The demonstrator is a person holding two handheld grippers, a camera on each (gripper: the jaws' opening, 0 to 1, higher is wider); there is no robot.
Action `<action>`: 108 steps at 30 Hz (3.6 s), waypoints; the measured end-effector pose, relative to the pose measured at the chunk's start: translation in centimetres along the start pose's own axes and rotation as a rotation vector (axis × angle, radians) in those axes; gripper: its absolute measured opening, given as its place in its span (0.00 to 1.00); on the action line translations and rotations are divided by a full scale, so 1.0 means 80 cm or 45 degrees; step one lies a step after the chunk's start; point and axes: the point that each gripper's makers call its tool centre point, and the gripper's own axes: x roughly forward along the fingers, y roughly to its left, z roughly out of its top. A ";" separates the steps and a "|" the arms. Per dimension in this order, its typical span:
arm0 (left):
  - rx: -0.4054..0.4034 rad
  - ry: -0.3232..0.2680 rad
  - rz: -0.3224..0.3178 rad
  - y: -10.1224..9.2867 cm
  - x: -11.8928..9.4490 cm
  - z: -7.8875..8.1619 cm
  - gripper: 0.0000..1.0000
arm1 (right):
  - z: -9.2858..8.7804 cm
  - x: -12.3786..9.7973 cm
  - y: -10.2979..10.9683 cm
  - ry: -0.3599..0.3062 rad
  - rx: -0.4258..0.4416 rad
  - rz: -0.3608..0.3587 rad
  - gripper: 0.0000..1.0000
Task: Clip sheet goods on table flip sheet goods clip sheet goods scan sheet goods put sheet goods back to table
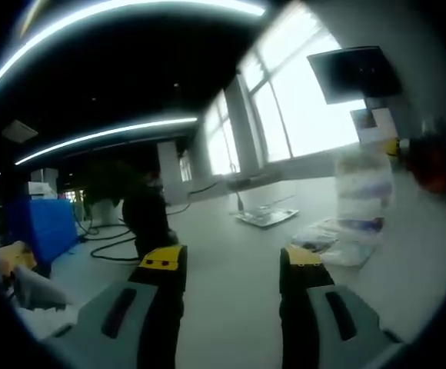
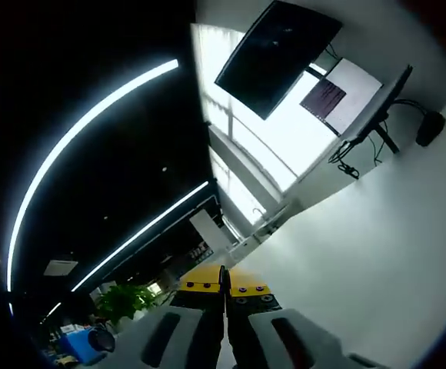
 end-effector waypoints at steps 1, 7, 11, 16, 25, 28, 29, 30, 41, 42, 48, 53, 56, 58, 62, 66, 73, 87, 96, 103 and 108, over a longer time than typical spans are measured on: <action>0.000 0.001 0.000 0.000 0.000 0.000 0.41 | 0.000 0.000 -0.003 0.002 0.012 -0.005 0.00; -0.002 -0.001 0.001 0.000 -0.001 0.000 0.41 | 0.000 -0.003 -0.010 -0.008 0.029 -0.036 0.00; -0.005 -0.004 -0.001 0.000 -0.001 0.001 0.41 | -0.006 -0.002 -0.016 0.016 0.063 -0.066 0.00; -0.004 -0.002 0.000 0.000 -0.001 0.001 0.41 | -0.019 -0.001 -0.033 0.057 0.177 -0.137 0.00; -0.003 -0.006 0.008 0.002 -0.002 0.001 0.41 | -0.044 -0.004 -0.051 0.134 0.283 -0.221 0.00; -0.003 -0.005 0.009 0.002 -0.002 0.001 0.41 | -0.042 -0.003 -0.054 0.131 0.282 -0.229 0.00; -0.004 -0.004 0.010 0.002 -0.002 0.001 0.41 | -0.042 -0.003 -0.056 0.132 0.279 -0.232 0.00; -0.004 -0.003 0.011 0.003 -0.002 0.001 0.41 | -0.043 -0.003 -0.057 0.137 0.279 -0.237 0.00; -0.003 -0.004 0.010 0.003 -0.001 0.001 0.41 | -0.038 -0.008 -0.060 0.120 0.204 -0.232 0.22; -0.004 -0.005 0.010 0.003 -0.001 0.001 0.41 | -0.038 -0.008 -0.057 0.123 0.205 -0.215 0.26; 0.001 -0.004 0.009 0.002 -0.001 0.001 0.41 | -0.022 -0.009 -0.047 0.078 0.143 -0.155 0.38; 0.002 -0.004 0.010 0.002 -0.001 0.001 0.41 | -0.011 -0.005 -0.042 0.052 0.094 -0.122 0.40; 0.002 -0.004 0.010 0.002 -0.001 0.001 0.41 | -0.007 0.003 -0.036 0.065 0.038 -0.068 0.44; 0.003 -0.005 0.009 0.001 -0.001 0.002 0.41 | -0.007 0.007 -0.027 0.082 -0.022 -0.015 0.45; 0.001 -0.008 0.011 0.002 -0.001 0.002 0.41 | -0.021 0.016 -0.009 0.154 -0.153 0.083 0.48; 0.000 -0.009 0.011 0.002 -0.001 0.002 0.41 | -0.038 0.027 0.016 0.240 -0.331 0.228 0.49; -0.001 -0.015 0.011 0.003 -0.001 0.003 0.41 | -0.053 0.038 0.058 0.369 -0.593 0.498 0.50; -0.008 -0.023 0.016 0.005 -0.002 0.004 0.41 | -0.069 0.038 0.075 0.537 -0.776 0.705 0.55; -0.005 -0.022 0.009 0.004 -0.002 0.004 0.41 | -0.121 0.025 0.034 0.867 -0.926 0.856 0.52; -0.004 -0.018 0.011 0.008 0.000 0.001 0.41 | -0.137 0.020 0.006 0.998 -0.993 0.908 0.50; -0.003 -0.017 0.015 0.007 -0.001 0.002 0.41 | -0.149 0.013 -0.001 1.058 -1.003 0.934 0.53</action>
